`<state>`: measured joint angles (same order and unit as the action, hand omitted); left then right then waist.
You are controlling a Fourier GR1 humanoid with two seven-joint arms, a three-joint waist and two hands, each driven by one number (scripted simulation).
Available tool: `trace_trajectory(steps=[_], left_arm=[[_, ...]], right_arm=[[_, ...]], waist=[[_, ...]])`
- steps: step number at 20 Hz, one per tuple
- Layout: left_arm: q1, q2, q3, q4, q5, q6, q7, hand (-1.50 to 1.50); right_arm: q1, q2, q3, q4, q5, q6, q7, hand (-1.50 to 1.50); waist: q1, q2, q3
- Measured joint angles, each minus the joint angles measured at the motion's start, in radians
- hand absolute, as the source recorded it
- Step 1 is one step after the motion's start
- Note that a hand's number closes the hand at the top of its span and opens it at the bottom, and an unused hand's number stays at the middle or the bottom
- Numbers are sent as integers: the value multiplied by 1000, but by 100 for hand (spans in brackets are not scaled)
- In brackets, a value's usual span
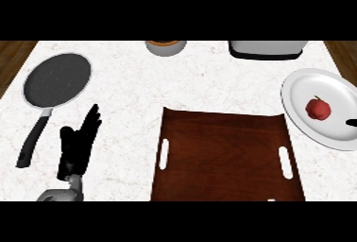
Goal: Pick the bell pepper from the tray and place it in the plate
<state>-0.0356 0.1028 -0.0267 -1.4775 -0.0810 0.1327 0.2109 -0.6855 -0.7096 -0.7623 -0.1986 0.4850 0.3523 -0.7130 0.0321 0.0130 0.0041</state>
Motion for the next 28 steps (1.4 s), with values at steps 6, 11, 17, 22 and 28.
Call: trace_trajectory(steps=[6, 11, 17, 22, 28], left_arm=[[-3, -1, -1, -14, -8, 1, 20, 0], [-26, 9, 9, -14, -2, -12, 40, 0], [-26, -9, -1, -1, -15, -2, 23, 0], [-11, -11, -1, -13, -13, -5, 26, 0], [-2, -10, 6, -1, -12, -9, 6, 0]], right_arm=[[27, 6, 18, -3, -12, -8, -40, -150], [27, 12, 33, 5, -8, -63, -32, -150], [38, 28, 44, 18, -5, -136, -29, -150], [57, 14, 48, 25, -7, -163, -34, -150], [89, -18, 50, 32, -13, -169, -40, -150]], waist=[[-1, 0, 0], [3, 2, 0], [6, 4, 1], [8, 4, 1], [6, 4, 1]])
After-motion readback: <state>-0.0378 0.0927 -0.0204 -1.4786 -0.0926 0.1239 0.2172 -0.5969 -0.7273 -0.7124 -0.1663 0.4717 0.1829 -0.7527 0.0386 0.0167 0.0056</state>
